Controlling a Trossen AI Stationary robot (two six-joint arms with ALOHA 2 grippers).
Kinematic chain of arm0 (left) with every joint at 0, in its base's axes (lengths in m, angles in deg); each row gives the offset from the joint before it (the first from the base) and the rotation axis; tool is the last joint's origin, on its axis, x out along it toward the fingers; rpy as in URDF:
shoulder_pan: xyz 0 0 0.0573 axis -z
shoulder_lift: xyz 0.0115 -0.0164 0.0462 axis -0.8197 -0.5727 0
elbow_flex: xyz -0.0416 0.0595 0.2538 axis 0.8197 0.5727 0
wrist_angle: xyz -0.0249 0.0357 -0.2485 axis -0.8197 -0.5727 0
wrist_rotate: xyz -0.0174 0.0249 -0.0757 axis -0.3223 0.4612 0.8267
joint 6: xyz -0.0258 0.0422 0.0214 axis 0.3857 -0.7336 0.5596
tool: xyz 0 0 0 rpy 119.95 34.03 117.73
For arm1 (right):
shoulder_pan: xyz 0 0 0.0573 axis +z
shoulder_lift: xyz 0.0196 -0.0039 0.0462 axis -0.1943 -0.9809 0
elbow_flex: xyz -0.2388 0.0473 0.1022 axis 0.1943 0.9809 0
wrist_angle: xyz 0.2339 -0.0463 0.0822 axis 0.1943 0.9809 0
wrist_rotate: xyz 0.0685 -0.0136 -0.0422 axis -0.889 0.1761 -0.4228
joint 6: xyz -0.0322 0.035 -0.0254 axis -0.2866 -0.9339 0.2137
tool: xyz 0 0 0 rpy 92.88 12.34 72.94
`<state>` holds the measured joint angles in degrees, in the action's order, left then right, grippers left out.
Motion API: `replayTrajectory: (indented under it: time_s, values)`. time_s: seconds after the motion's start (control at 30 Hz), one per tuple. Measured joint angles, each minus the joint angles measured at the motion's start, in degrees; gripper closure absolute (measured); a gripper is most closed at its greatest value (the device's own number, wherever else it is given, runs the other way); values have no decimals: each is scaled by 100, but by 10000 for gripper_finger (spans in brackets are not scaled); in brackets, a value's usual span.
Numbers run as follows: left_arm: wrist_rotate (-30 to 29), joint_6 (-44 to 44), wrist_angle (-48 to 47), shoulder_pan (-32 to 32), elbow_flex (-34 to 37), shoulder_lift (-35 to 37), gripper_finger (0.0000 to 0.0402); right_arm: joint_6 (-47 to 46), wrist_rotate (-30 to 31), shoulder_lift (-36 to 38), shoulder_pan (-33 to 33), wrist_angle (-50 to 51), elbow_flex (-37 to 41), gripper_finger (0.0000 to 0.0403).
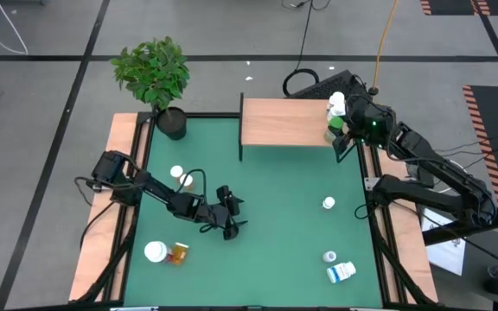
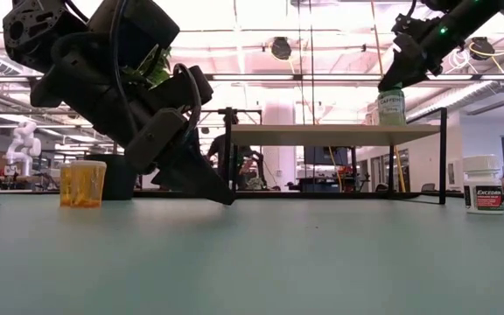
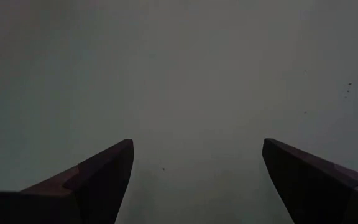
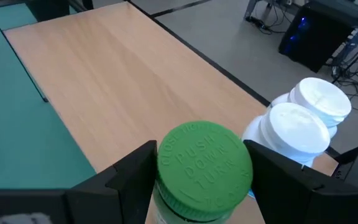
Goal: Pick and place medicine bottles onto shelf by color
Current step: Put the green pill bottle on the shelf, then put the violet pill bottle on the shelf
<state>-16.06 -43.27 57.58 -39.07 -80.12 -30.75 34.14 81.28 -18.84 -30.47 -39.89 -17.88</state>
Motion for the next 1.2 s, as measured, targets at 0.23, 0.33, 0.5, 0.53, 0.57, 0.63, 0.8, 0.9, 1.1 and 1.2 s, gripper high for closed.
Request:
replayTrajectory:
  time_s: [0.23,0.33,0.5,0.53,0.57,0.63,0.8,0.9,1.1,1.2]
  values:
    - [-2,-4,0,0,0,0,41,295,570,3,3,121,-4,172]
    - [-2,-4,0,0,0,0,41,351,556,5,2,122,-7,172]
    - [-4,-7,0,0,0,0,41,500,541,16,2,78,-4,169]
    - [-24,-7,0,0,0,0,41,543,540,28,2,64,-4,166]
    - [-54,-7,0,-2,0,0,41,566,538,47,2,39,-4,161]
    - [-80,-7,0,-29,0,0,41,578,536,103,2,-20,-2,150]
    - [-107,81,-2,-103,0,0,41,593,516,312,2,-22,-2,120]
    - [-173,107,-3,-143,0,0,41,870,198,474,29,-53,-2,114]
    - [-388,251,-278,-165,0,0,41,257,-998,896,594,-166,-2,124]
    - [-406,418,-432,-155,2,0,41,-445,-1783,876,1080,-357,-6,126]
